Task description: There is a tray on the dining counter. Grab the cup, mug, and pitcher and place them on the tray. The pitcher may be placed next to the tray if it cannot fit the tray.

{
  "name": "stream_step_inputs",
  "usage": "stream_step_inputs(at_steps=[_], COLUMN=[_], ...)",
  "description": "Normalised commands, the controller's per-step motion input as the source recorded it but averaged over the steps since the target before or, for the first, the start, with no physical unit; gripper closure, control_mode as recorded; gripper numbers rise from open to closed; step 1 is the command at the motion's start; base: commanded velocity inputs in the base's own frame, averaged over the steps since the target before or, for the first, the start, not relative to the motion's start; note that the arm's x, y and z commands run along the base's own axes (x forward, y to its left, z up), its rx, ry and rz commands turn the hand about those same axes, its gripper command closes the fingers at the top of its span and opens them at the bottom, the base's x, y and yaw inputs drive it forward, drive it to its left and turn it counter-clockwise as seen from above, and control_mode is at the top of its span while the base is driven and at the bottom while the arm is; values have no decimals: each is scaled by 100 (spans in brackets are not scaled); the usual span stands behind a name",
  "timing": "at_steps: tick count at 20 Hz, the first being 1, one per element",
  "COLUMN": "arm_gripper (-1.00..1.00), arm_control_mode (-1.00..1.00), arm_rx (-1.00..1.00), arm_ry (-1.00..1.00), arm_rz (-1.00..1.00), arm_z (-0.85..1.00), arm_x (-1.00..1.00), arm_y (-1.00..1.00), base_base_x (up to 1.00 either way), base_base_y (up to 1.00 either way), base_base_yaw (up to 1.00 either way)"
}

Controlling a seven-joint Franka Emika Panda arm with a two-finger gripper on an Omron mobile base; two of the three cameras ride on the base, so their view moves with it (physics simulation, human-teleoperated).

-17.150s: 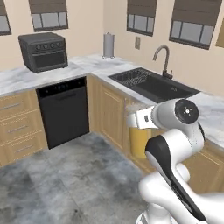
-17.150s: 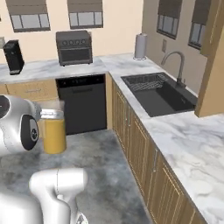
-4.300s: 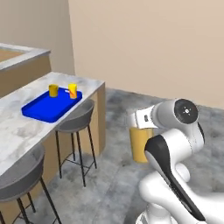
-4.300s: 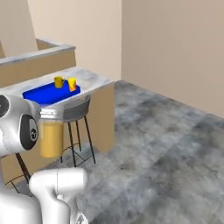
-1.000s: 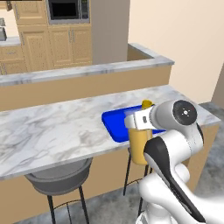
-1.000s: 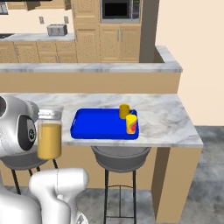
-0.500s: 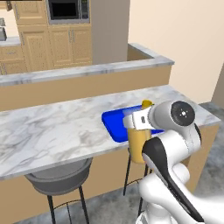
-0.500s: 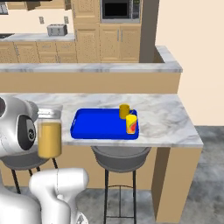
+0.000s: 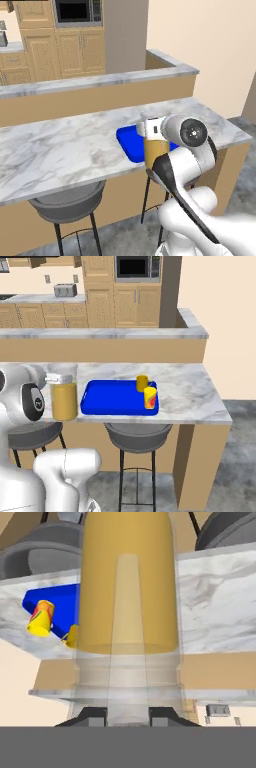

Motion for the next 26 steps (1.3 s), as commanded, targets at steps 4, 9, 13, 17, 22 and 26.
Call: stream_step_inputs(at_steps=[4,9,13,17,22,26], arm_gripper=[100,100,100,100,100,100], arm_control_mode=[-100,-100,-100,-100,-100,-100], arm_rx=[0,0,-1,0,-4,-18], arm_ry=[3,2,1,-7,0,9], arm_rz=[-20,-30,-40,-25,-8,-6], arm_z=[31,8,-10,-7,0,0], arm_x=[62,61,59,27,12,16], arm_y=[0,-2,0,0,-1,-23], base_base_x=[0,0,0,0,0,0], base_base_y=[0,0,0,0,0,0], base_base_yaw=[0,0,0,0,0,0])
